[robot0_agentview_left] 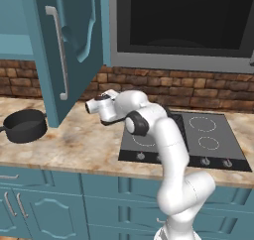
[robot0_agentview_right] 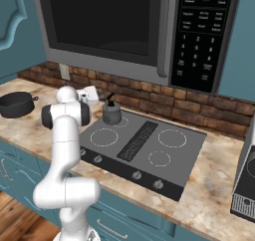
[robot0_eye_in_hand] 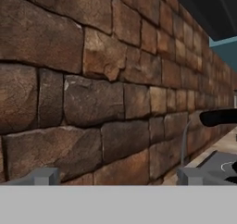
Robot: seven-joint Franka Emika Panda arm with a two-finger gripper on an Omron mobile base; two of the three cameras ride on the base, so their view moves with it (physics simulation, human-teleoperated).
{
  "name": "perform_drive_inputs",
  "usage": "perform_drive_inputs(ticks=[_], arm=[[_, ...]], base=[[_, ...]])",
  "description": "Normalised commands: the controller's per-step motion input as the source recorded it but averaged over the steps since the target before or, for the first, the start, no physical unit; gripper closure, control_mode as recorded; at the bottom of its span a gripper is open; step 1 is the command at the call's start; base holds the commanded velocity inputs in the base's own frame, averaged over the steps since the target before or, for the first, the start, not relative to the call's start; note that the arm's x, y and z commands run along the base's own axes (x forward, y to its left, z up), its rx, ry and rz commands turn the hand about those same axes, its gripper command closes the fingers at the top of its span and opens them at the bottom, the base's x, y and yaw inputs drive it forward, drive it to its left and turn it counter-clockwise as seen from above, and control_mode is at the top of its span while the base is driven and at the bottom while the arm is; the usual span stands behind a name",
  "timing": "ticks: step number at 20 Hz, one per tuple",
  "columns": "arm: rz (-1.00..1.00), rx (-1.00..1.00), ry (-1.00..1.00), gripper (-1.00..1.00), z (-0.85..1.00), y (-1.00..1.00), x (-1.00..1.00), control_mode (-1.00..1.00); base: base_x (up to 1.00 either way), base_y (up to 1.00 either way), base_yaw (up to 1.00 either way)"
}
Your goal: Pick the kettle from the cabinet and place it on a stove burner. Then pick the pot from the counter and place it on another stove burner. Finally, turn both burners on.
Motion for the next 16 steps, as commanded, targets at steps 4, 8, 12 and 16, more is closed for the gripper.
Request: perform_drive_inputs(ticks=[4, 8, 12, 16], arm=[[-0.07, 0.00, 0.00, -1.00, 0.00, 0.22, 0.00, -1.00], [-0.09, 0.00, 0.00, -1.00, 0.00, 0.22, 0.00, -1.00], [-0.10, 0.00, 0.00, -1.00, 0.00, 0.19, 0.00, -1.00], [-0.10, 0.00, 0.00, -1.00, 0.00, 0.15, 0.00, -1.00]], base=[[0.00, 0.00, 0.00], [0.00, 0.00, 0.00], [0.00, 0.00, 0.00], [0.00, 0.00, 0.00]])
